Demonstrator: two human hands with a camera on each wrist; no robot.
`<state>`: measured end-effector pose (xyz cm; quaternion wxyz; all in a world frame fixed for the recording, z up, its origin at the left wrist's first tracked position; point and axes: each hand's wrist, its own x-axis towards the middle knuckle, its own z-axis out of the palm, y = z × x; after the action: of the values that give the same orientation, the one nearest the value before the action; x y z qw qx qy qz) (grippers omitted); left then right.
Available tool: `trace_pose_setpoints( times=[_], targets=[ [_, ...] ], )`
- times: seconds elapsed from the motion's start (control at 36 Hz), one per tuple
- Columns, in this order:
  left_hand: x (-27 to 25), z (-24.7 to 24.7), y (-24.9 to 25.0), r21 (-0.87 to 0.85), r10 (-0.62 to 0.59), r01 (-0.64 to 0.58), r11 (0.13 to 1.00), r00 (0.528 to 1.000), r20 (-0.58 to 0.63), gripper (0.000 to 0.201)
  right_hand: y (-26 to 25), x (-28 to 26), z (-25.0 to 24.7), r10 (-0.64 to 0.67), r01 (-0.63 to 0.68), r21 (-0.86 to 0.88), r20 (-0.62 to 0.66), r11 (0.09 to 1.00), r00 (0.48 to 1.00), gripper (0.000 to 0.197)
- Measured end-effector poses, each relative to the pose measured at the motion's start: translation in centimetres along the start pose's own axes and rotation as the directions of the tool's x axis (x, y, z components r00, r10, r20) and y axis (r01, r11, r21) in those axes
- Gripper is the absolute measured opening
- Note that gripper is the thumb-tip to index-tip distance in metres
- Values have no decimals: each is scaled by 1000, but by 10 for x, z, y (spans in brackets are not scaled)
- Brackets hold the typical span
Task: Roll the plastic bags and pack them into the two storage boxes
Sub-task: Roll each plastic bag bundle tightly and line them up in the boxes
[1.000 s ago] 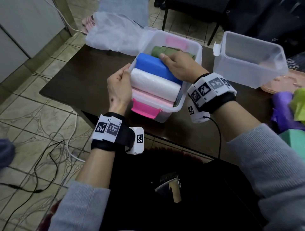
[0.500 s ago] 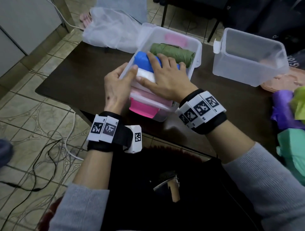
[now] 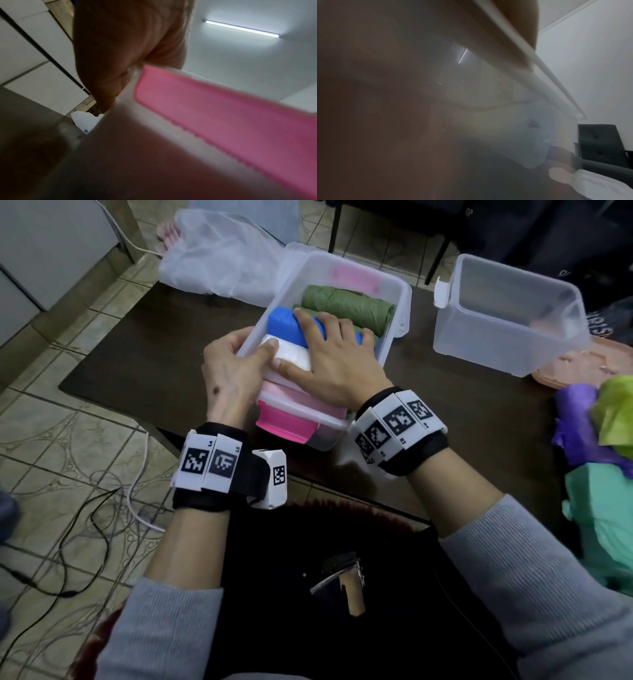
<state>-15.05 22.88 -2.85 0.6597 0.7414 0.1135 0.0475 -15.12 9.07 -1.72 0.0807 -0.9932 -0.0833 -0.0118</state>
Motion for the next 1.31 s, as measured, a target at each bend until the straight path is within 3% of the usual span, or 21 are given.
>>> trace_pose_setpoints(
  times=[0.11, 0.19, 0.28, 0.33, 0.42, 0.47, 0.56, 0.67, 0.72, 0.83, 0.94, 1.03, 1.11, 1.19, 1.25, 1.31],
  targets=[
    [-8, -1, 3, 273, 177, -149, 951, 981, -81, 47, 1, -4, 0, 9, -5, 98, -33, 995, 999, 72],
    [-18, 1, 7, 394, 375, -324, 860, 925, -56, 44, 3, -2, -3, 35, 20, 310, -169, 950, 985, 62],
    [-32, 13, 14, 425, 570, -510, 748, 821, -20, 34, 8, -11, -9, 127, 134, 564, -399, 815, 908, 57],
    [-49, 26, 21, 378, 686, -641, 668, 728, 22, 29, 22, -24, -11, 232, 138, 626, -472, 768, 850, 46],
    [-80, 50, 22, 257, 815, -806, 533, 571, 98, 26, 62, -52, -11, 374, 14, 612, -502, 791, 780, 41],
    [-101, 68, 15, 162, 830, -852, 498, 522, 197, 28, 97, -73, -13, 446, -121, 553, -501, 824, 742, 43],
    [-124, 99, -9, 72, 724, -804, 591, 567, 393, 34, 155, -107, -23, 588, -375, 469, -482, 800, 650, 44],
    [-143, 139, -46, 221, 435, -691, 688, 637, 637, 50, 217, -146, -48, 765, -659, 405, -455, 634, 456, 46],
    [-149, 155, -60, 339, 301, -677, 653, 644, 704, 54, 241, -160, -60, 832, -768, 371, -419, 522, 363, 51],
    [-147, 168, -79, 467, 240, -710, 526, 651, 720, 54, 273, -171, -71, 898, -864, 322, -342, 388, 275, 70],
    [-143, 169, -88, 534, 214, -688, 490, 689, 692, 53, 300, -174, -72, 956, -914, 291, -152, 284, 249, 91],
    [-143, 170, -90, 529, 223, -699, 481, 681, 697, 51, 312, -171, -69, 960, -918, 287, -34, 274, 277, 98],
    [-143, 169, -91, 526, 234, -700, 483, 682, 693, 51, 317, -166, -60, 950, -938, 179, 40, 297, 308, 90],
    [-143, 169, -91, 529, 243, -699, 481, 686, 686, 51, 318, -162, -55, 934, -931, 105, 35, 351, 356, 66],
    [-143, 170, -91, 529, 245, -696, 485, 689, 682, 51, 315, -161, -54, 937, -935, 90, 30, 344, 347, 58],
    [-144, 170, -91, 532, 245, -696, 483, 690, 681, 51, 311, -161, -54, 944, -938, 109, -21, 330, 330, 64]
  ],
)
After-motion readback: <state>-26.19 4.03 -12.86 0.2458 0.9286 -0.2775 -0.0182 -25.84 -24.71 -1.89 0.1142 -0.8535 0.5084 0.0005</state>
